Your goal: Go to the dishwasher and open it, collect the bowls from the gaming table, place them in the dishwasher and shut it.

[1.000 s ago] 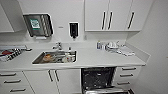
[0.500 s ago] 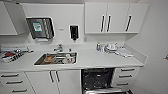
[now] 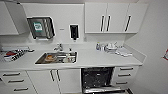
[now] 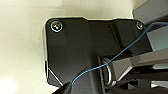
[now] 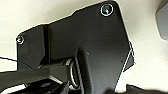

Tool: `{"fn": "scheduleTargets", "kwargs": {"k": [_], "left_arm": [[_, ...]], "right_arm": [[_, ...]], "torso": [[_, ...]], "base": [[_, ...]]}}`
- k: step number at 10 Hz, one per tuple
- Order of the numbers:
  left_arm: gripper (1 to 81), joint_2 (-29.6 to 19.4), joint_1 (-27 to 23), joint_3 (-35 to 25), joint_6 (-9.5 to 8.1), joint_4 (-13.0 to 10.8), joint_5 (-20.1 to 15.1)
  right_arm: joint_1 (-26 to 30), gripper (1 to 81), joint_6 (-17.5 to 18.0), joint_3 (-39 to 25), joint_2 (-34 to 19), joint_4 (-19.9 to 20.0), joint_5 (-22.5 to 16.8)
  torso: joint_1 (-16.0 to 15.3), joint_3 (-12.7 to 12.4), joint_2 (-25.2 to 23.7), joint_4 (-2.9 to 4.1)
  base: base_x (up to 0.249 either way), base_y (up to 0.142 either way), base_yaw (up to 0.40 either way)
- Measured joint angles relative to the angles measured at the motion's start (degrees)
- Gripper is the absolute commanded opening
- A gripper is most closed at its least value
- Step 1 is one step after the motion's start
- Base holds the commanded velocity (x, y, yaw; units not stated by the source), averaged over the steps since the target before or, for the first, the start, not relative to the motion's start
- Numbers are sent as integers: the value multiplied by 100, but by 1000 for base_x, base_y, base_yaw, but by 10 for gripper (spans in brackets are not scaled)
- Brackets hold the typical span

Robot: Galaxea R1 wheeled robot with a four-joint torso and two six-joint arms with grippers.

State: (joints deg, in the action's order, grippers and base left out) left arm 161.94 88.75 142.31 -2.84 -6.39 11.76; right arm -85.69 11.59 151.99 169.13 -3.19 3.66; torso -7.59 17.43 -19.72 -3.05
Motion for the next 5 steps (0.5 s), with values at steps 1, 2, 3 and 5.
{"fn": "scheduleTargets", "kwargs": {"k": [1,2,3,5], "left_arm": [[811,16,9,-4,0,-2,-9],[811,16,22,-2,0,0,-13],[811,13,28,0,0,0,-17],[811,16,37,0,0,0,-16]], "right_arm": [[-1,811,0,0,2,-2,-5],[-12,811,0,2,0,-2,-11],[-39,811,0,5,0,-2,-16],[-56,811,0,5,0,-5,-9]], "torso": [[138,-206,207,0],[273,-409,413,0],[406,-606,614,0],[606,-802,979,0]], "base": [[0,0,0],[0,0,0],[0,0,0],[0,0,0]]}}
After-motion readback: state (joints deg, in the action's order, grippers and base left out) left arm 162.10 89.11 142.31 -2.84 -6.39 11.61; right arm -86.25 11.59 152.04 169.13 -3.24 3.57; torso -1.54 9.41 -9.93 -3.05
